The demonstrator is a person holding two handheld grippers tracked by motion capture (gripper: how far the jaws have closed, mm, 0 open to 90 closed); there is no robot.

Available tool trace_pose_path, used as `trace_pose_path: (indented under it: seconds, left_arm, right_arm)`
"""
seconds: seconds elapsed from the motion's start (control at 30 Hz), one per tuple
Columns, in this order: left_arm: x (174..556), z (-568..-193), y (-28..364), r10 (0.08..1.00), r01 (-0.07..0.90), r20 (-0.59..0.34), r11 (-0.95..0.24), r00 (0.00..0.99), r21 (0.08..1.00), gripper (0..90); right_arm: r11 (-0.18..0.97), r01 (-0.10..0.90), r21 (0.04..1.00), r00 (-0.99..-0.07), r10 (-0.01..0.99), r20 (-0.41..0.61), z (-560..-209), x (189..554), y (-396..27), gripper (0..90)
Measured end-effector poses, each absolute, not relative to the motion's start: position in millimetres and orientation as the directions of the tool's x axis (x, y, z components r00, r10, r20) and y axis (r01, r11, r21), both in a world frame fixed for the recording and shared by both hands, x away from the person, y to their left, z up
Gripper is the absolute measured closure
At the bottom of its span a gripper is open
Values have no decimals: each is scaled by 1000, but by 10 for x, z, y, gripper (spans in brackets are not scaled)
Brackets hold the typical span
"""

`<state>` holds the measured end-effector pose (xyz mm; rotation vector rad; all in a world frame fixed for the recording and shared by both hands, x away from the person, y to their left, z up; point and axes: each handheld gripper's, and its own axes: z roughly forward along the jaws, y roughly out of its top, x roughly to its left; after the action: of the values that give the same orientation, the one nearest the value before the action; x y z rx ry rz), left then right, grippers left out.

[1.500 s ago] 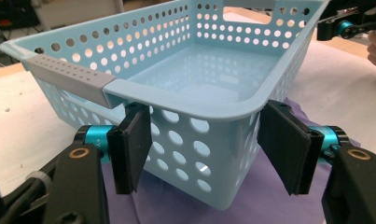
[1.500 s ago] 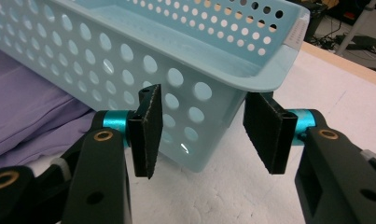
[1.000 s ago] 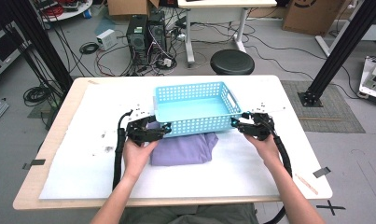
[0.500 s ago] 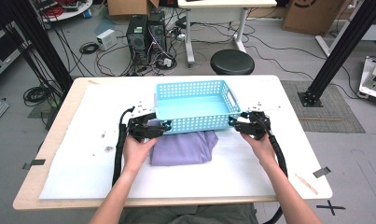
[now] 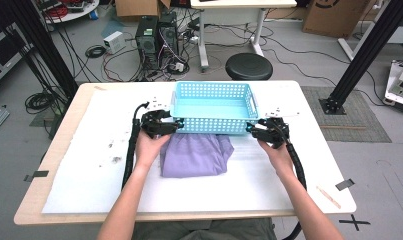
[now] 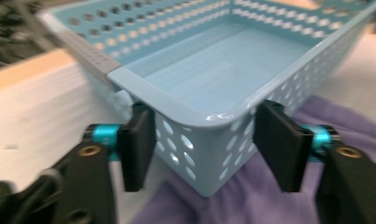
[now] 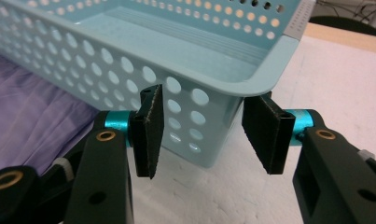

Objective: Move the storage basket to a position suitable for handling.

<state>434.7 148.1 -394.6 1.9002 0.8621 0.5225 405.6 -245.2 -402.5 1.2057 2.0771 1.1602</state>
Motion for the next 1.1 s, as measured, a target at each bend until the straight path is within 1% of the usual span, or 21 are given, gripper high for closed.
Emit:
trace_pose_path:
  seconds: [0.1, 0.2, 0.33, 0.47, 0.57, 0.63, 0.7, 0.73, 0.93, 1.1]
  left_arm:
    - [4371, -3972, 1494, 754, 350, -19, -282, 656, 893, 428]
    - [4375, -3983, 1499, 754, 358, -30, -276, 656, 892, 427]
    - [4378, -3989, 1480, 759, 363, -36, -268, 650, 892, 387]
    - [4380, -3994, 1481, 764, 376, -47, -263, 644, 888, 341]
    - [4352, -3988, 1479, 770, 380, -37, -271, 637, 884, 298]
    - [4304, -3978, 1498, 774, 372, -21, -280, 633, 885, 294]
    - [4248, -3967, 1531, 777, 354, -14, -270, 629, 895, 290]
    - [4217, -3960, 1552, 778, 349, -13, -266, 628, 899, 290]
    - [4007, -3956, 1701, 787, 325, 4, -259, 617, 910, 279]
    - [3767, -4013, 1866, 785, 313, -31, -210, 618, 926, 279]
  right_arm:
    - [269, 463, 845, -490, 872, -9, -4036, 4051, -2377, 461]
    - [250, 461, 851, -478, 878, 1, -4043, 4062, -2374, 462]
    - [237, 462, 855, -465, 885, 6, -4047, 4073, -2372, 452]
    - [229, 461, 858, -462, 887, 11, -4046, 4081, -2386, 463]
    - [224, 466, 856, -464, 886, 21, -4045, 4086, -2396, 456]
    - [221, 479, 850, -455, 890, 26, -4049, 4084, -2394, 373]
    - [221, 493, 842, -462, 886, 38, -4057, 4090, -2422, 364]
    - [216, 492, 843, -460, 887, 41, -4058, 4085, -2433, 344]
    - [207, 461, 863, -472, 881, 40, -4030, 3988, -2529, 304]
    - [202, 439, 875, -495, 867, 48, -4005, 3903, -2628, 275]
